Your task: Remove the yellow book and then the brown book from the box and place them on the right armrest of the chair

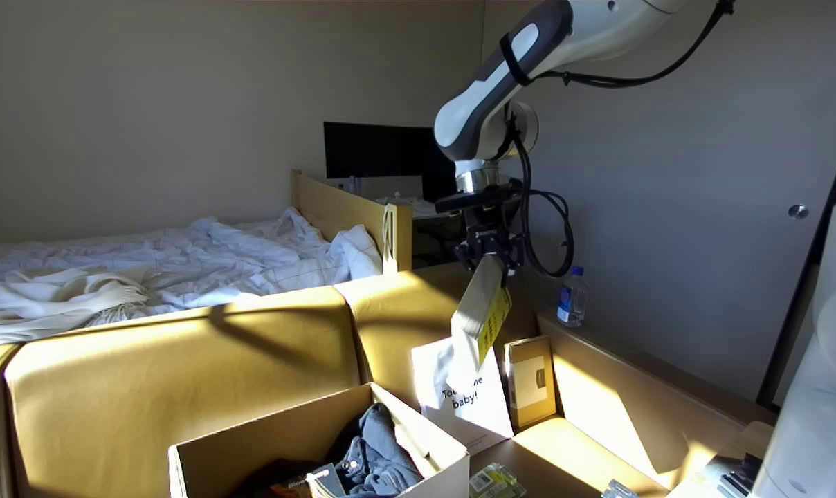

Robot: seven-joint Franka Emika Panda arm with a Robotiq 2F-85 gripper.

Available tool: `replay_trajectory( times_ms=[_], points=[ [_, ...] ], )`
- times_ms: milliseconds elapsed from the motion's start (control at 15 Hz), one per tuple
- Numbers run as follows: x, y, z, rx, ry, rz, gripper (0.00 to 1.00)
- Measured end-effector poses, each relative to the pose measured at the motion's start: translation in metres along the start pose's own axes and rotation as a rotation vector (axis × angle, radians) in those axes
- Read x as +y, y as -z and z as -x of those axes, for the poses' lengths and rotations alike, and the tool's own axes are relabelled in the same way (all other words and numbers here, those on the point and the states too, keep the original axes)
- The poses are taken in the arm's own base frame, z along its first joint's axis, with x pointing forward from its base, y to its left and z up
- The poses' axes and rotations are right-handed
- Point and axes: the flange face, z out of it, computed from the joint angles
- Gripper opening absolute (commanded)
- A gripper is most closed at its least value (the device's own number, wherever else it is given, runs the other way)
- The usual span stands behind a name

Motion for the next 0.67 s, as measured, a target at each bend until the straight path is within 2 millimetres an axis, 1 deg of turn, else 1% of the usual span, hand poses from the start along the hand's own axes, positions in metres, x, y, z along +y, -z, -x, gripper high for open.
replay_trajectory(
  times_ms=[67,133,200,267,400,533,667],
  points=[
    [-0.004,0.005,-0.008,0.021,-0.037,-0.034,0.12],
    [-0.006,0.01,-0.021,0.039,-0.081,-0.068,0.12],
    [-0.002,0.016,-0.04,0.049,-0.129,-0.095,0.12],
    [0.008,0.021,-0.064,0.051,-0.182,-0.113,0.12],
    [0.041,0.026,-0.118,0.047,-0.296,-0.136,0.12],
    [0.084,0.027,-0.172,0.046,-0.414,-0.149,0.12],
    [0.127,0.026,-0.218,0.053,-0.519,-0.152,0.12]
  ],
)
